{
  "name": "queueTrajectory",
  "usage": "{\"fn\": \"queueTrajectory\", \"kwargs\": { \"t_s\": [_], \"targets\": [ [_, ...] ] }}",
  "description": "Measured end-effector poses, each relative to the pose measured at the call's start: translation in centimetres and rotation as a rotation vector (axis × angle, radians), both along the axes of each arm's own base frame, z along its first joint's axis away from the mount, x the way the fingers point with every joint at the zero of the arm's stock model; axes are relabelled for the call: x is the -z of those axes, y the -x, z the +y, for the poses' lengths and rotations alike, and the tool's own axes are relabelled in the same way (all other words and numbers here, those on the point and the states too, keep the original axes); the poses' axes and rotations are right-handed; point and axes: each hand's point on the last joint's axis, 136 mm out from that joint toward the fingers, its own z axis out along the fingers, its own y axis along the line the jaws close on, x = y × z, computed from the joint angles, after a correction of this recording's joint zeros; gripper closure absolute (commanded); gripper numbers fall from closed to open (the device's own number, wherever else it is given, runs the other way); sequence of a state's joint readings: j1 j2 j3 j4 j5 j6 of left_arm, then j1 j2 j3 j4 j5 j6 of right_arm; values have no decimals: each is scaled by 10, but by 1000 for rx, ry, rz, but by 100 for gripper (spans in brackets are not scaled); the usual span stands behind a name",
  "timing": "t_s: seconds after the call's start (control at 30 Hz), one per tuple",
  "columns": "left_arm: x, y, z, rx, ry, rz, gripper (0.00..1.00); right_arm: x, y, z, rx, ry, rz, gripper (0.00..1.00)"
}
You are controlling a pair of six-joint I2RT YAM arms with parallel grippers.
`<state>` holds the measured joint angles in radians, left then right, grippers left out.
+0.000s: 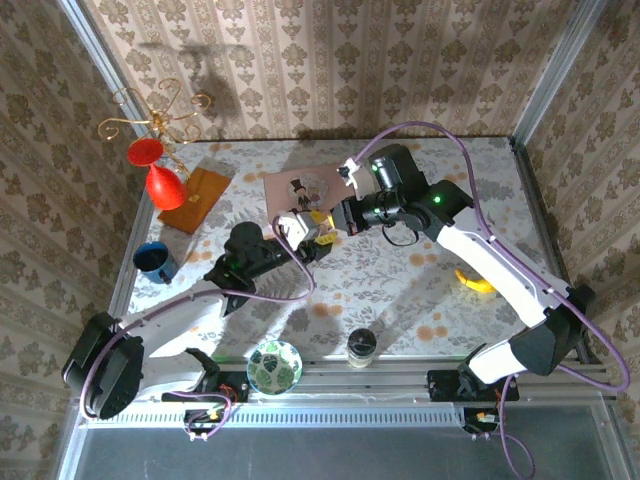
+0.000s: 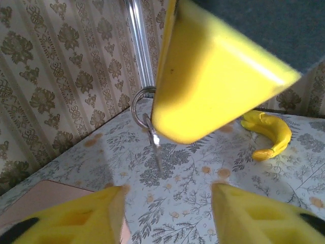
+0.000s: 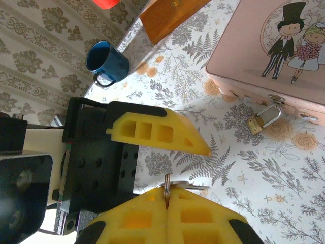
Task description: Unlock the padlock with the key
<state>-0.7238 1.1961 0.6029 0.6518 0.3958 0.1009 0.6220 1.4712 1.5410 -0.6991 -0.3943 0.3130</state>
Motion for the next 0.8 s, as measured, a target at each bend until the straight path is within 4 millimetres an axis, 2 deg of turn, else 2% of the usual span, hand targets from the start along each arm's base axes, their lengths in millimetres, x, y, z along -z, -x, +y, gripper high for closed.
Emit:
{"fn": "queueTrajectory", "kwargs": {
  "t_s": [0.1, 0.13, 0.33, 0.4, 0.47, 0.67, 0.8],
  "targets": [
    [1, -1, -1, 3, 5, 11, 28, 3, -1, 1, -1, 1, 9, 100],
    [2, -2, -1, 3, 5, 17, 28, 3, -1, 1, -1, 2, 11, 100],
    [7, -9, -4, -11, 20, 26, 41, 5, -1, 2, -1, 2, 19, 100],
    [2, -12, -5, -18, 43, 15, 46, 5, -1, 2, 0, 1, 21, 100],
    [-3, -13, -5, -24, 65, 4, 47, 5, -1, 3, -1, 0, 22, 100],
    [-11, -15, -5, -30, 101, -14, 64, 7, -2, 3, 0, 0, 29, 100],
    [-12, -15, -5, -30, 104, -12, 63, 6, -2, 4, 0, -2, 26, 100]
  ]
}}
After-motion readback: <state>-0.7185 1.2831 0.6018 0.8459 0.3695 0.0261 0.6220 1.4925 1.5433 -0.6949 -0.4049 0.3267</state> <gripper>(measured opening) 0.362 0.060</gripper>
